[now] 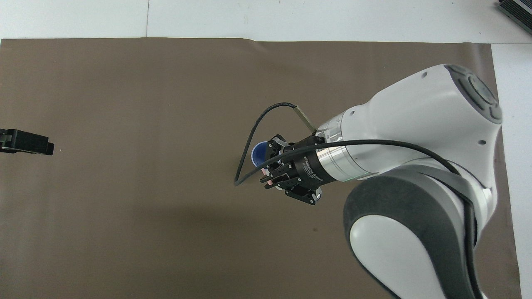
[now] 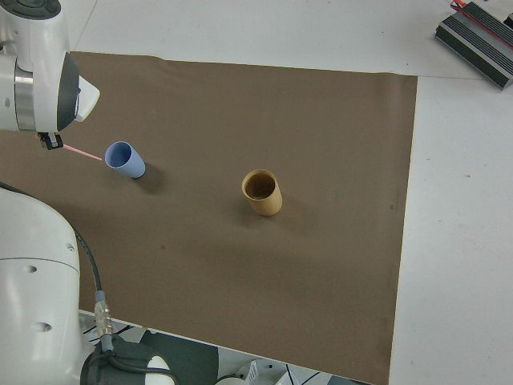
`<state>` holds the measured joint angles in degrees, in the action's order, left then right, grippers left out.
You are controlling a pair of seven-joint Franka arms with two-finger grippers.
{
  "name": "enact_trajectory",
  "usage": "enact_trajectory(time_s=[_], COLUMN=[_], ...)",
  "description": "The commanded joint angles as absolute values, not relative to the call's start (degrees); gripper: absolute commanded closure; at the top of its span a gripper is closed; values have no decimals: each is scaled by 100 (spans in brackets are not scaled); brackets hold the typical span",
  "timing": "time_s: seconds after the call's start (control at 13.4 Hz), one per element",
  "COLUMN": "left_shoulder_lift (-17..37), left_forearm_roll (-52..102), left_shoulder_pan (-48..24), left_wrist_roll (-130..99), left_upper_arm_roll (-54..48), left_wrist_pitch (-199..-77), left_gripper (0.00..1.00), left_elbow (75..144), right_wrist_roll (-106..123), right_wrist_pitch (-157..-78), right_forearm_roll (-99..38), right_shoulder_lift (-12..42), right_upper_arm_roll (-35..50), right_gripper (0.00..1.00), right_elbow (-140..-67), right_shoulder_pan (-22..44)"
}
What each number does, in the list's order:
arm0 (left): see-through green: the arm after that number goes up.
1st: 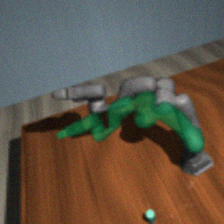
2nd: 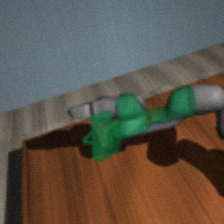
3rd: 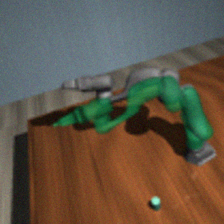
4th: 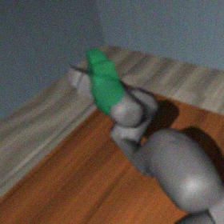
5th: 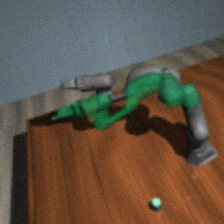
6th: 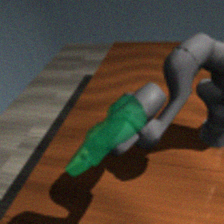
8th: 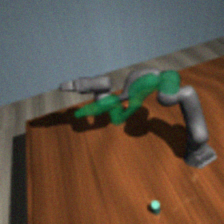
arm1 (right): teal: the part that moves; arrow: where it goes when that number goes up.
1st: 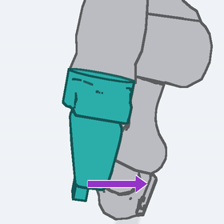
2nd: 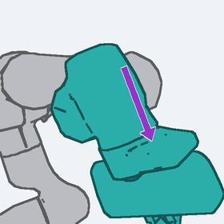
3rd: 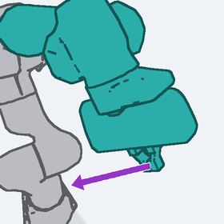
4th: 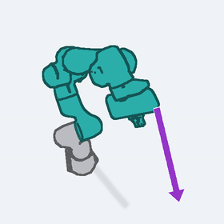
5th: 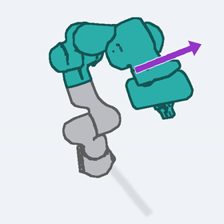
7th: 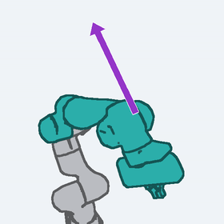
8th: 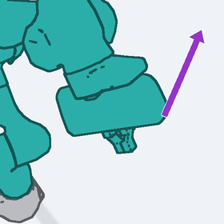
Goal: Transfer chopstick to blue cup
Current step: 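Carry the pink stick with the right gripper over the blue cup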
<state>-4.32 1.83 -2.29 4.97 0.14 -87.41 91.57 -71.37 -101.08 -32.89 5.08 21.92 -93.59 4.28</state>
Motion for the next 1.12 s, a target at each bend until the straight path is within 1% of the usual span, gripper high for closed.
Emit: enact_trajectory(time_s=[0.0,0.22,0.45,0.6,0.74,0.82,0.89,0.97,1.04], left_shoulder_lift=[-413,-413,-413,-413,-413,-413,-413,-413,-413], left_forearm_roll=[132,132,132,132,132,132,132,132,132], left_shoulder_pan=[-167,-167,-167,-167,-167,-167,-167,-167,-167], left_wrist_roll=[554,554,554,554,554,554,554,554,554], left_upper_arm_roll=[-18,-18,-18,-18,-18,-18,-18,-18,-18], left_wrist_pitch=[-8631,-8631,-8631,-8631,-8631,-8631,-8631,-8631,-8631], left_gripper=[0,0,0,0,0,0,0,0,0], left_elbow=[9079,9079,9079,9079,9079,9079,9079,9079,9079], right_wrist_roll=[-7093,-6865,-6654,-6627,-6505,-6487,-6495,-6495,-6495], right_wrist_pitch=[-10545,-10924,-11012,-11241,-11442,-11487,-11513,-11514,-11488], right_forearm_roll=[-3314,-3068,-3041,-3041,-3006,-2971,-2971,-2962,-2953], right_shoulder_lift=[676,800,791,791,931,940,940,940,967], right_upper_arm_roll=[2215,2215,2215,2215,2215,2215,2215,2215,2215], right_gripper=[100,100,100,100,100,87,61,32,20], right_elbow=[-9518,-9764,-9983,-10177,-10222,-10230,-10222,-10213,-10152], right_shoulder_pan=[413,422,387,413,413,413,413,422,422])
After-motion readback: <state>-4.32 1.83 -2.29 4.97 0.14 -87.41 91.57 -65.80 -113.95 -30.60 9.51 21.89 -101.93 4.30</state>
